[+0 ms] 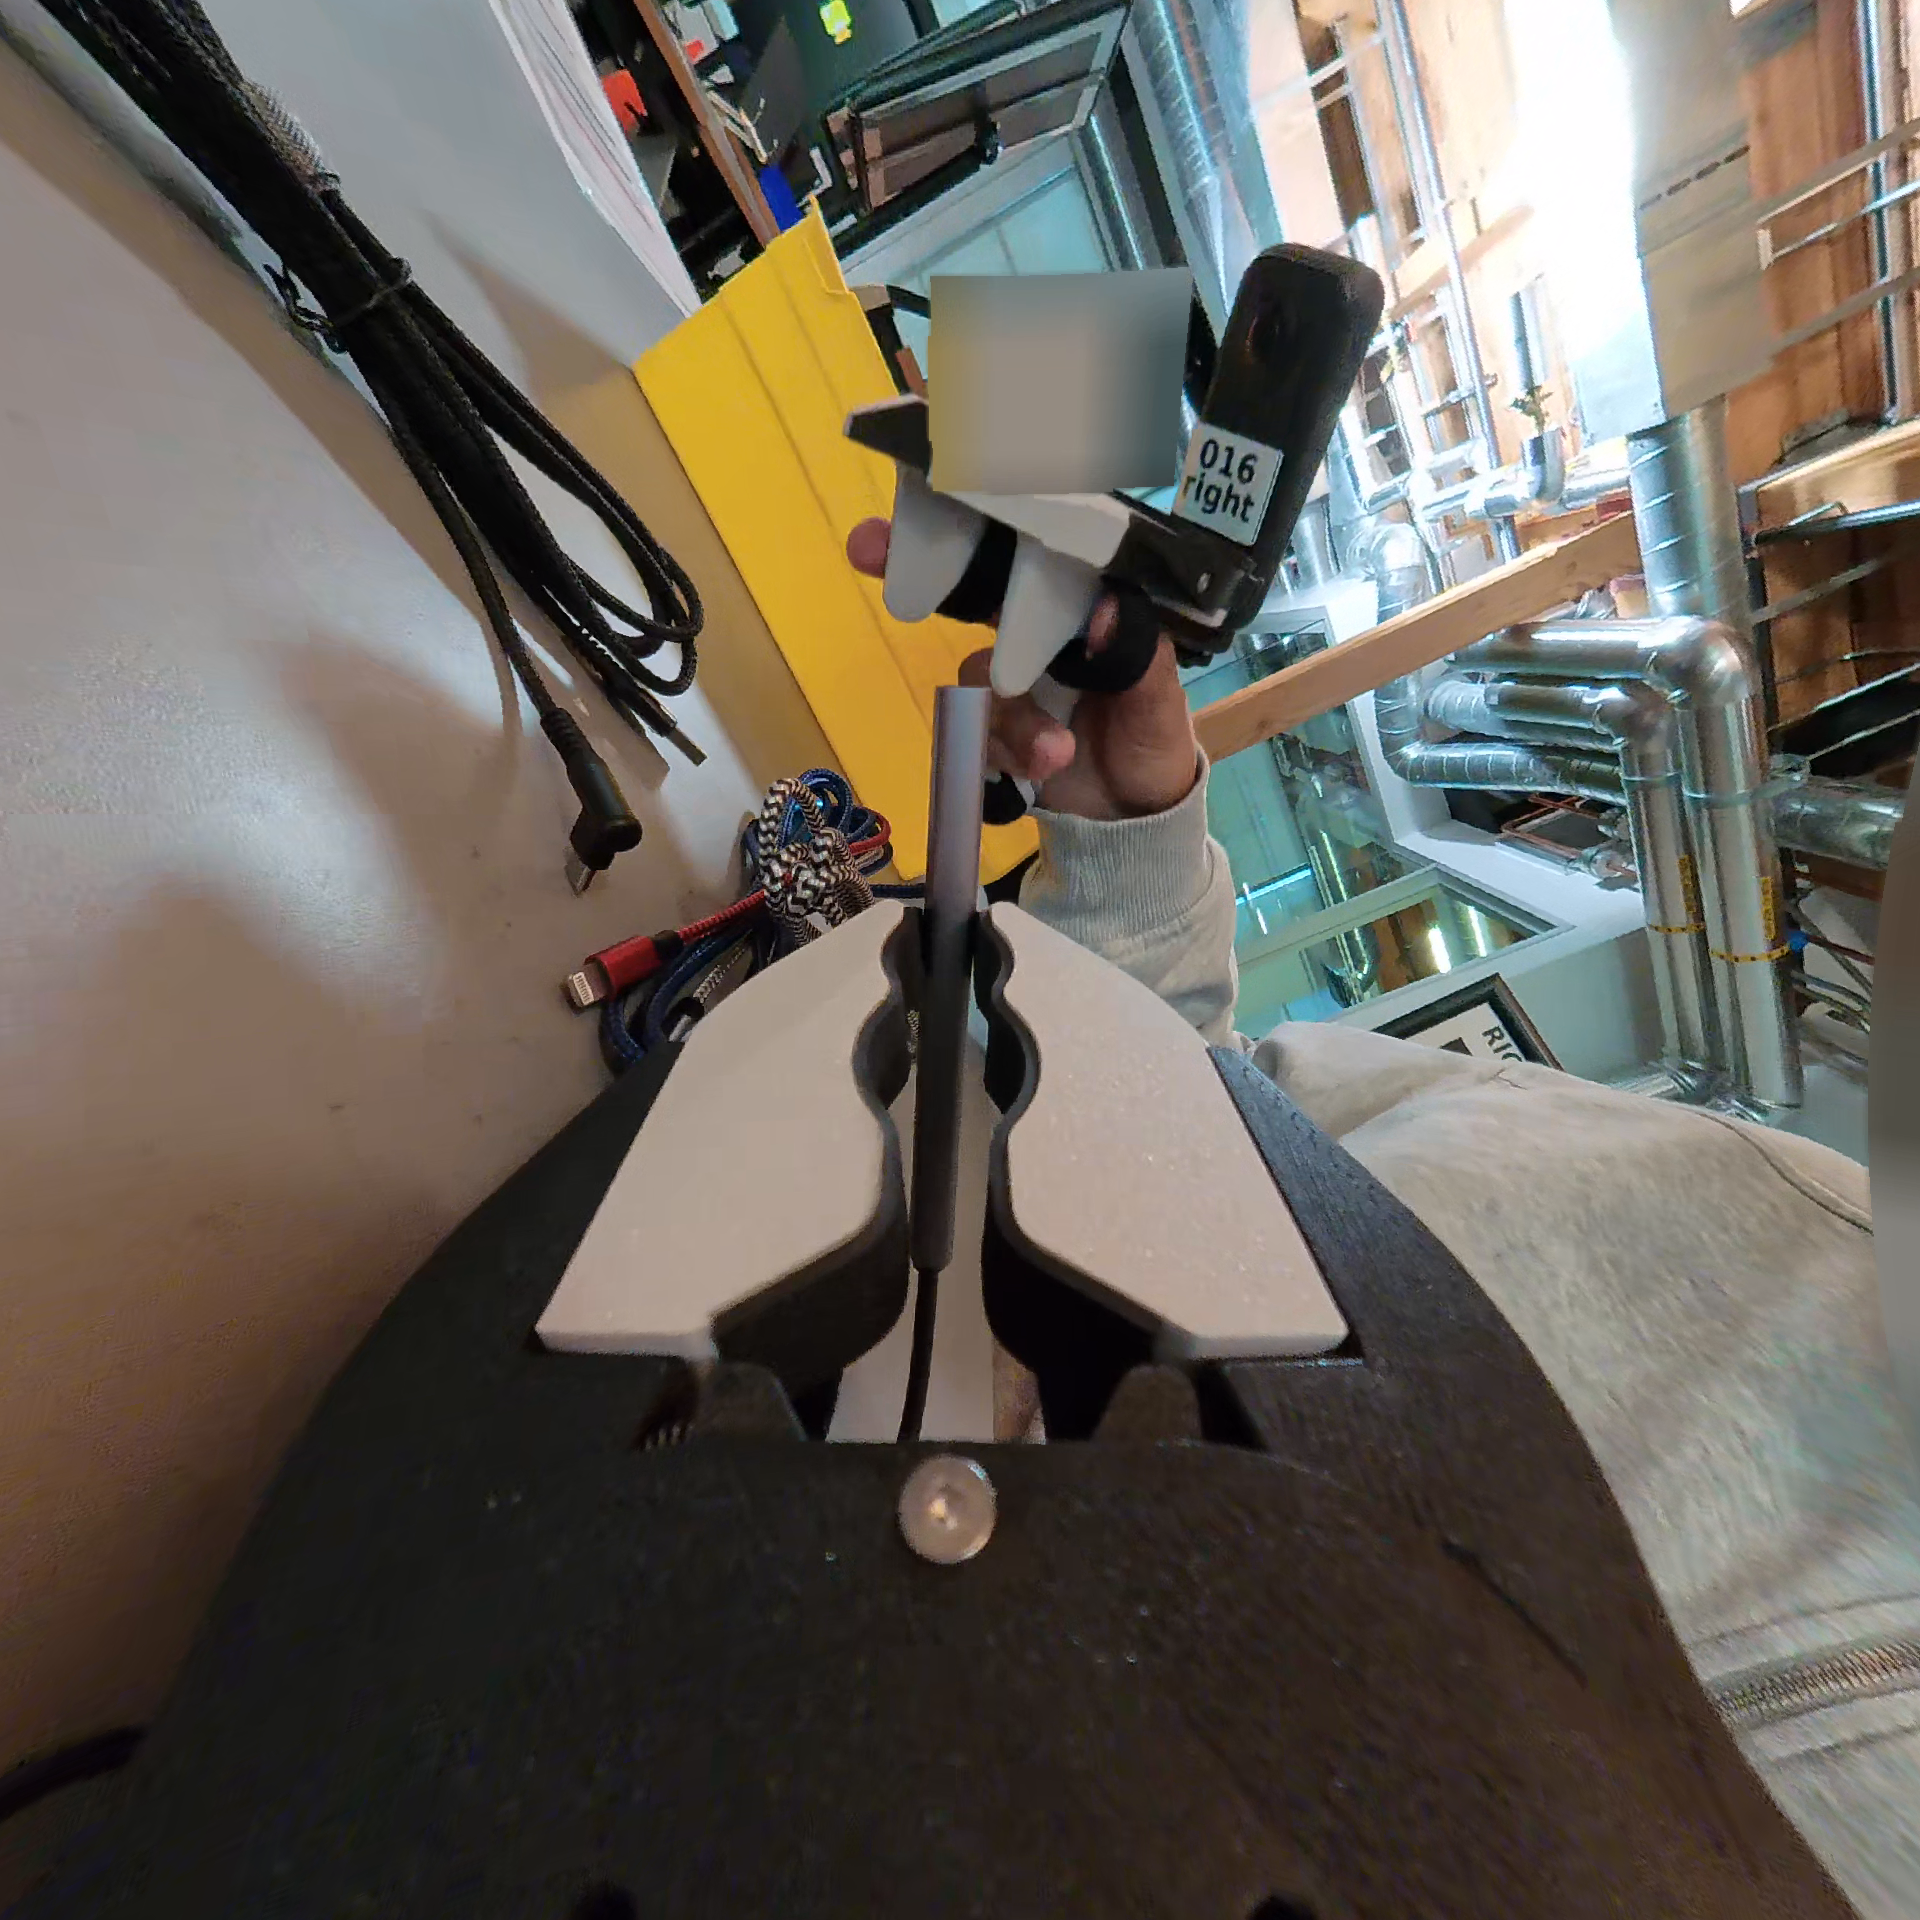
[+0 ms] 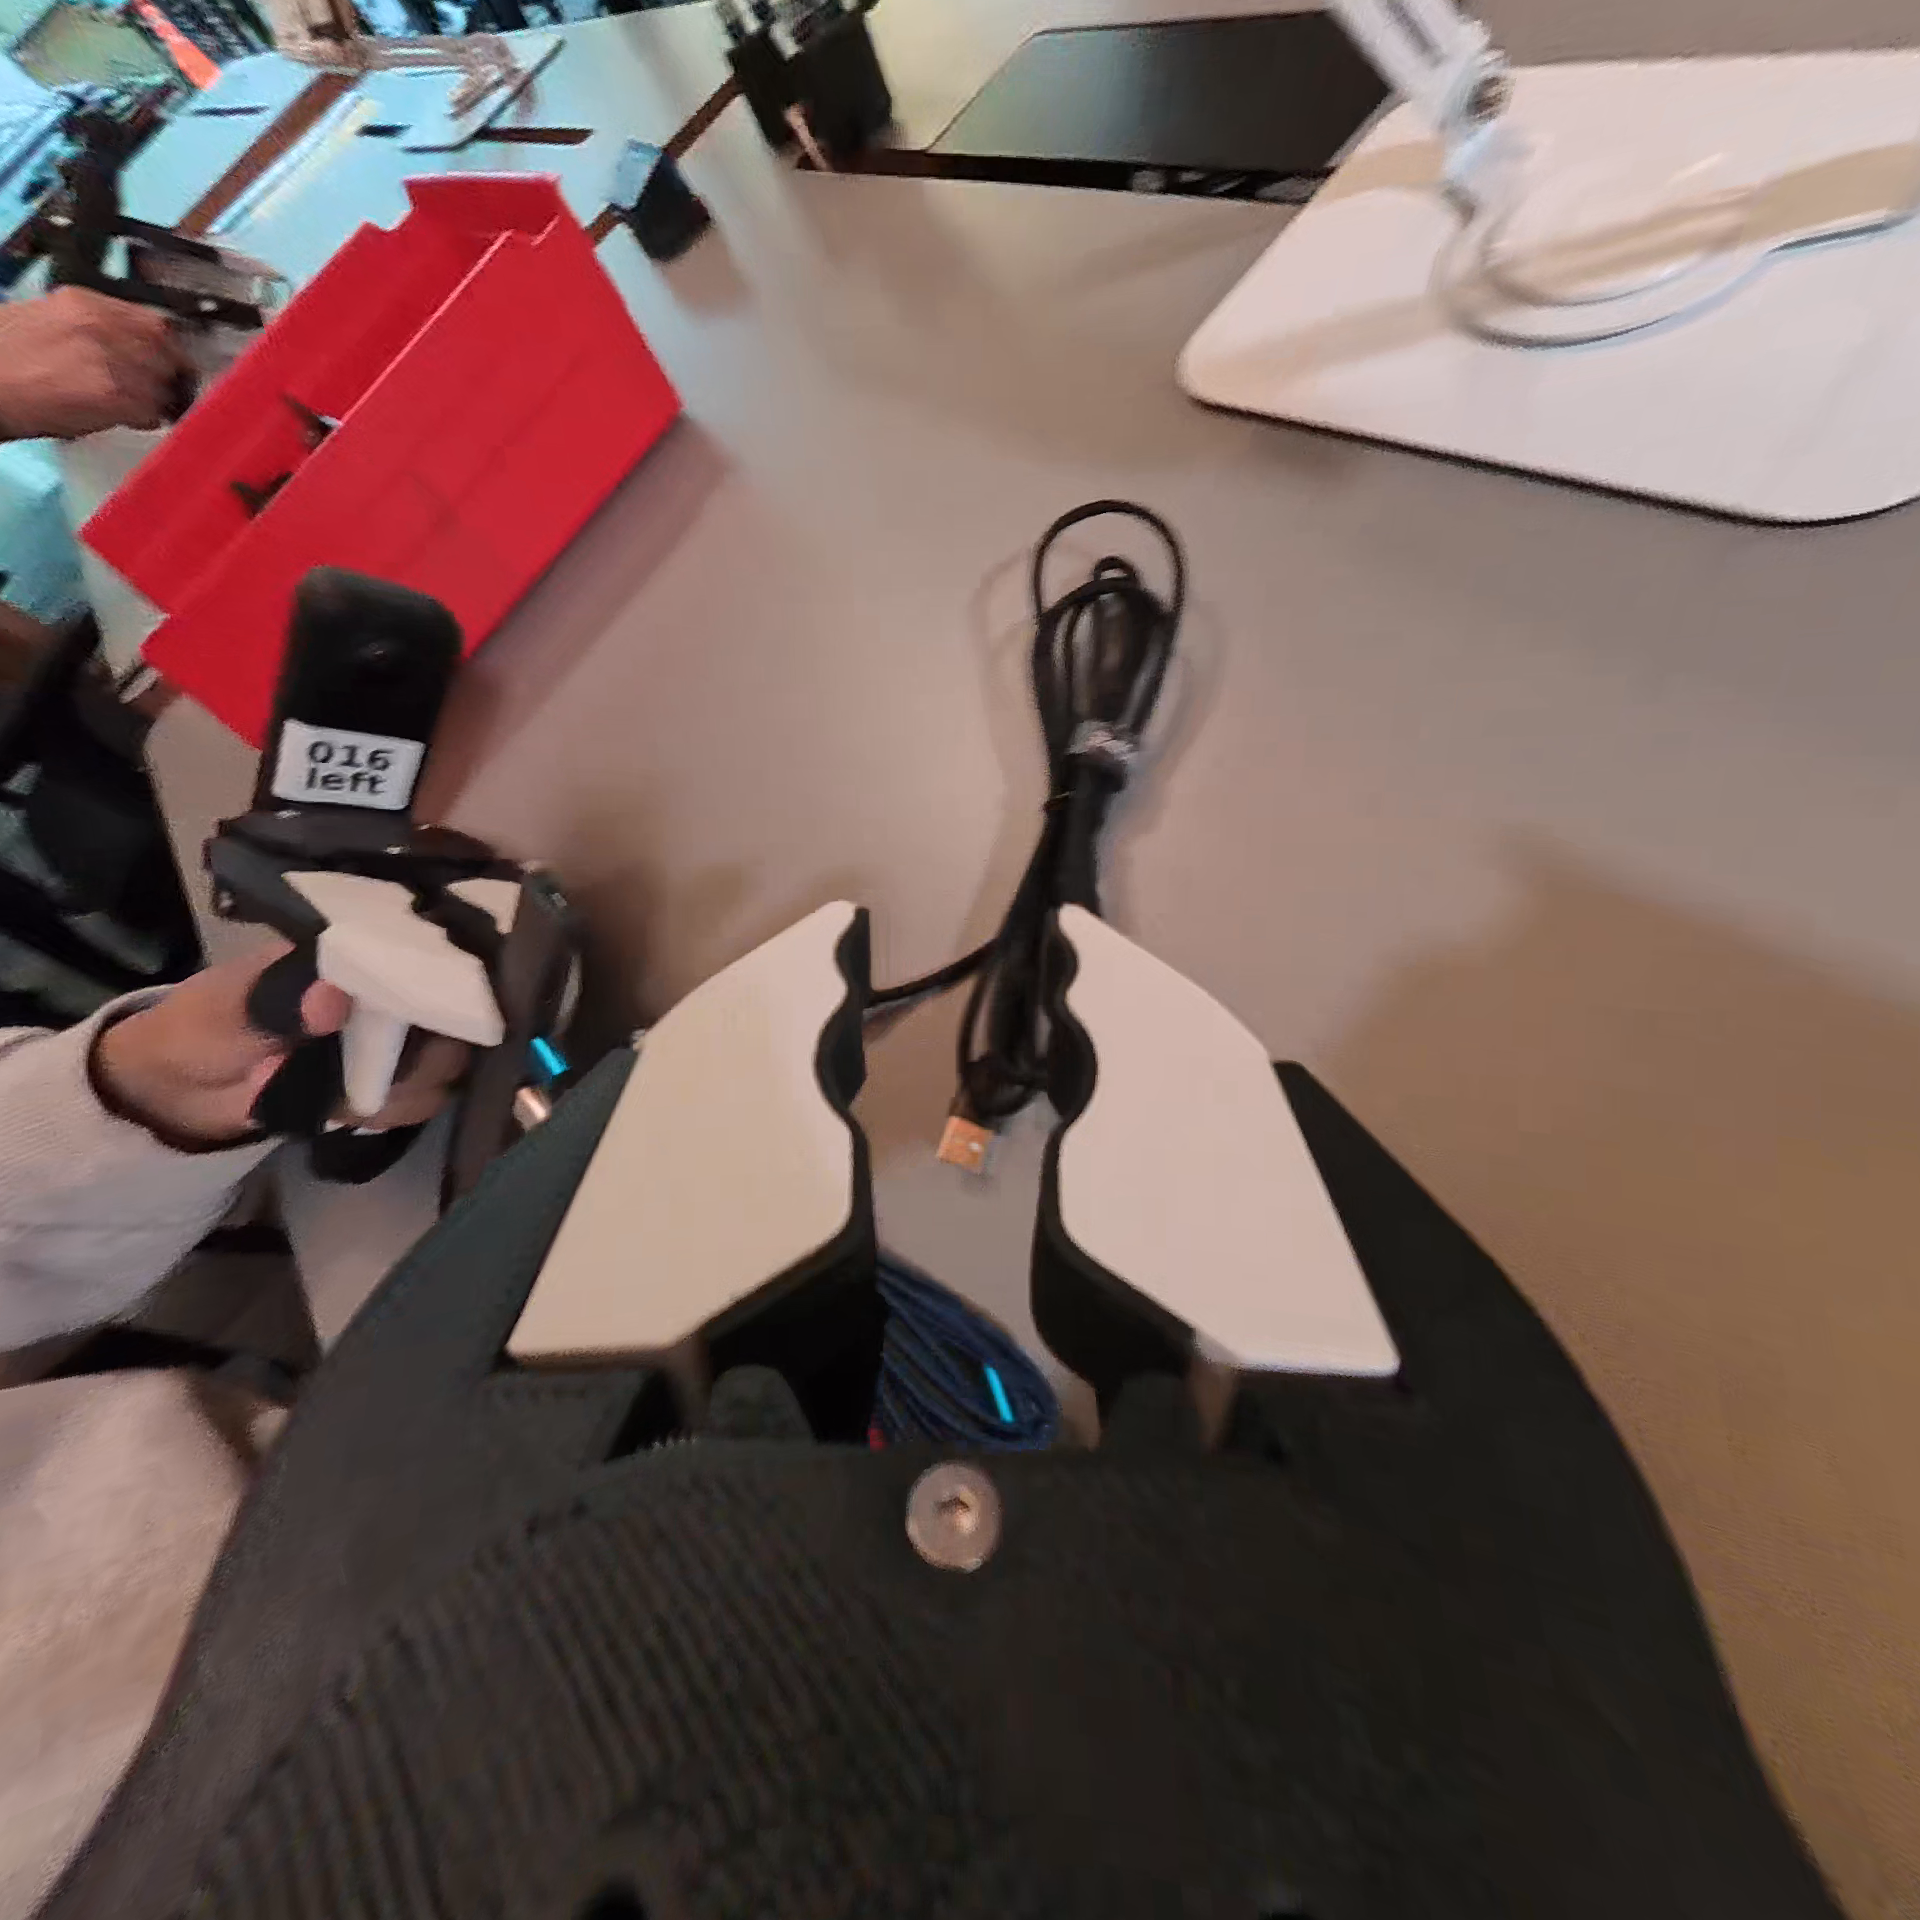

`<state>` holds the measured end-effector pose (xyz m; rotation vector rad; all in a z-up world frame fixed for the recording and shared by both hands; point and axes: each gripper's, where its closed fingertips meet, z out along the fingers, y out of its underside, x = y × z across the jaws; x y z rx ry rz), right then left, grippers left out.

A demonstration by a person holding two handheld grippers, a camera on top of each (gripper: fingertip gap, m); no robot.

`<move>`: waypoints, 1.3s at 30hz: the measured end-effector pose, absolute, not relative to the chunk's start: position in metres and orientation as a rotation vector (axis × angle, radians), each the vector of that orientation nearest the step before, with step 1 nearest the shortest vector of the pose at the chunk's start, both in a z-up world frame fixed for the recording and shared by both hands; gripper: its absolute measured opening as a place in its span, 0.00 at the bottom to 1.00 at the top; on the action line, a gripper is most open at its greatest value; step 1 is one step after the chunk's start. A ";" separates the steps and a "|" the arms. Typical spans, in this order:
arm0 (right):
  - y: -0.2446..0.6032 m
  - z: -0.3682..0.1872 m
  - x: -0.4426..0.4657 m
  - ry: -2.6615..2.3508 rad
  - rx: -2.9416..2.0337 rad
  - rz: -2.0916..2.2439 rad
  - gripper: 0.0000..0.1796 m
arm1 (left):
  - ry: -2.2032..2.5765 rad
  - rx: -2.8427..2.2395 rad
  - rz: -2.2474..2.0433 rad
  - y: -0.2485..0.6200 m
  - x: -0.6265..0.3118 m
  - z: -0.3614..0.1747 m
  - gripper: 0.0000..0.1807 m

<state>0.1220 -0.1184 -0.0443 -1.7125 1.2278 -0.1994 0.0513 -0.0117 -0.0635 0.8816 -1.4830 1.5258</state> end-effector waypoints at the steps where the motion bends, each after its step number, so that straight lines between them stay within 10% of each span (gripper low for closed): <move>1: -0.111 -0.047 0.120 1.206 -1.726 -0.175 0.16 | -1.485 0.886 1.524 -0.012 0.052 -0.064 0.05; 39: -0.055 -0.132 0.100 1.001 -2.509 -0.146 0.02 | -1.439 0.883 1.415 -0.008 0.036 -0.067 0.05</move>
